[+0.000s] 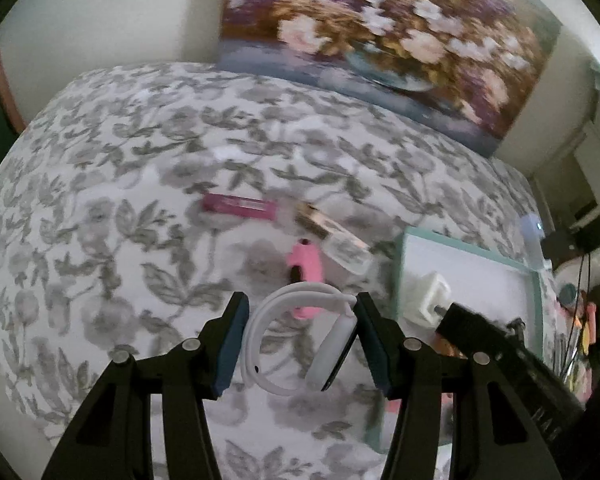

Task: Organize rigid objects
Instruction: 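Carry the black charger and white cable over the tray with both grippers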

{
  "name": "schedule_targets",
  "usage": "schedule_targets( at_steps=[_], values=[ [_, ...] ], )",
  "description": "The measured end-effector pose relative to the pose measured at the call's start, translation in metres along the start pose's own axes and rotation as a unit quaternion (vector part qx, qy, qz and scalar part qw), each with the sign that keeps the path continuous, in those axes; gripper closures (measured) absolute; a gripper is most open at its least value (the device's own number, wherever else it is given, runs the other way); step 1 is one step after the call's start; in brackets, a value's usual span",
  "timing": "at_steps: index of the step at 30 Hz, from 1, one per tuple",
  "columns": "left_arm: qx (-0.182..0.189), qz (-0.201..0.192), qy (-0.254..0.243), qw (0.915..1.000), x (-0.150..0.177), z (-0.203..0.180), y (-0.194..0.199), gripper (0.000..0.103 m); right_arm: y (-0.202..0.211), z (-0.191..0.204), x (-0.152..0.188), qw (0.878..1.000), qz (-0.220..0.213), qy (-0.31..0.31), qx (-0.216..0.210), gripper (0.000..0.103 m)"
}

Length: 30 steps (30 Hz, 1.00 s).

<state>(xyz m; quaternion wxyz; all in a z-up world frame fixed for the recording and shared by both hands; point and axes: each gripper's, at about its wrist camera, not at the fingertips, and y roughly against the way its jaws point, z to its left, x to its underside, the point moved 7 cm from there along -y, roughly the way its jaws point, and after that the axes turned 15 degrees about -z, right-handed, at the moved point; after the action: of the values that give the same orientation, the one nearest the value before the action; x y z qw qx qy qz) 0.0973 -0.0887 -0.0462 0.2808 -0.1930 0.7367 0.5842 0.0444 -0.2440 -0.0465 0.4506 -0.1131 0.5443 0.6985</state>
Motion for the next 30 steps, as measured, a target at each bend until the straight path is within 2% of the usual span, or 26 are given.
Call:
schedule_targets(
  at_steps=[6, 15, 21, 30],
  values=[
    [0.028, 0.000, -0.040, 0.9988, 0.010, -0.050, 0.000, 0.047, 0.011, -0.052, -0.012, 0.999, -0.012, -0.039, 0.035, 0.057],
    [0.083, 0.007, -0.099, 0.9917, 0.033, -0.129, -0.004, 0.047, 0.031, -0.111, -0.022, 0.994, -0.029, -0.067, 0.085, 0.057],
    [0.086, 0.014, -0.124, 0.9884, 0.045, -0.151, -0.011, 0.047, 0.037, -0.128, -0.024, 0.992, -0.032, -0.078, 0.093, 0.057],
    [0.081, 0.019, -0.134, 0.9876, 0.051, -0.158, -0.019, 0.047, 0.036, -0.127, -0.019, 0.993, -0.023, -0.071, 0.089, 0.057]
  ],
)
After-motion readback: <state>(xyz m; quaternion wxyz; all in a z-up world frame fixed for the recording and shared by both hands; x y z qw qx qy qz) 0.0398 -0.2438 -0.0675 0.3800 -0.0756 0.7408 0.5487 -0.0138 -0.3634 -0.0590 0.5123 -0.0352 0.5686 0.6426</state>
